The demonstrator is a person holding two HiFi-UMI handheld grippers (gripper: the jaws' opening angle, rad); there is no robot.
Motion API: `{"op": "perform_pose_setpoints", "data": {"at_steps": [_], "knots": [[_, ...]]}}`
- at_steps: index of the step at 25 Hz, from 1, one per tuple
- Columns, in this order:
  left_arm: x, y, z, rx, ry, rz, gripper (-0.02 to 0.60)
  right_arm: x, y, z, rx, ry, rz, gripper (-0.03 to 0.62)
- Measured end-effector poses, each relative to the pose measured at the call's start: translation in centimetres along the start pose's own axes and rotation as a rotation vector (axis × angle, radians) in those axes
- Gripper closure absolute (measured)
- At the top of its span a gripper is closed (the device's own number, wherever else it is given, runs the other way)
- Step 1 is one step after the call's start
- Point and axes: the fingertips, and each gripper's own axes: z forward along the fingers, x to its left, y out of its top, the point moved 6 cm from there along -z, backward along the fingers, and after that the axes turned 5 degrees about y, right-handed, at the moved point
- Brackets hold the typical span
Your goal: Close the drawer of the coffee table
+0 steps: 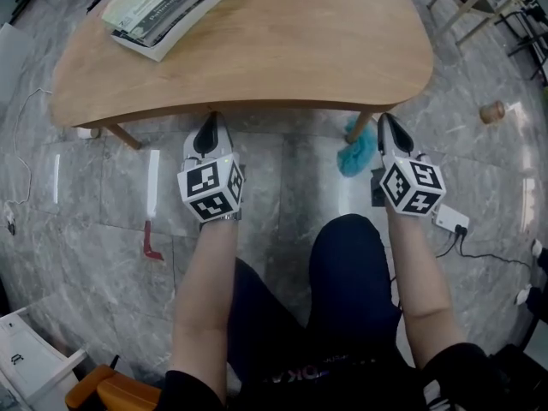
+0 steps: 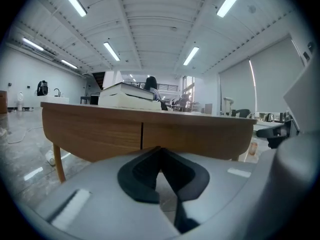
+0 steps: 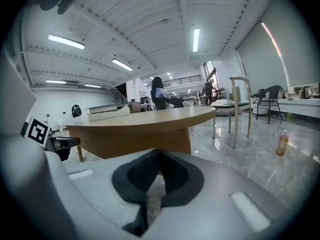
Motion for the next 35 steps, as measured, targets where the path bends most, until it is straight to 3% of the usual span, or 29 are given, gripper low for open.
{"op": "perform_pose_setpoints", "data": {"at_steps": [5, 9, 16, 21, 27, 30, 35], "knots": [[-0.3, 3.1, -4.1, 0.082, 0.004, 0.007, 0.575, 3.3, 4.0, -2.5, 0.091, 0.098, -0.034, 0.592], [-0.7, 8.2, -8.5, 0.145, 0.004, 0.039, 0.575, 5.5, 9.3, -5.5, 0.181, 0.147, -0.026, 0.592], [-3.5, 21.9, -19.9, 0.276, -0.048, 0.125, 0.575, 8.8, 22.8, -12.9, 0.312, 0.247, -0.022, 0.592], [-5.6, 32.1, -26.6, 0.334, -0.074, 0.098, 0.575, 11.2, 32.4, -17.6, 0.342, 0.311, -0.011, 0.592], [-7.9, 41.8, -32.9, 0.308, -0.103, 0.039, 0.575, 15.2, 41.0, -22.7, 0.304, 0.423, -0.048, 0.592], [-7.5, 44.3, -35.2, 0.285, -0.132, 0.001, 0.575, 17.7, 43.7, -25.0, 0.255, 0.434, -0.053, 0.592], [-5.9, 47.5, -40.6, 0.242, -0.202, 0.020, 0.577, 22.8, 46.2, -30.5, 0.200, 0.456, -0.022, 0.592]]}}
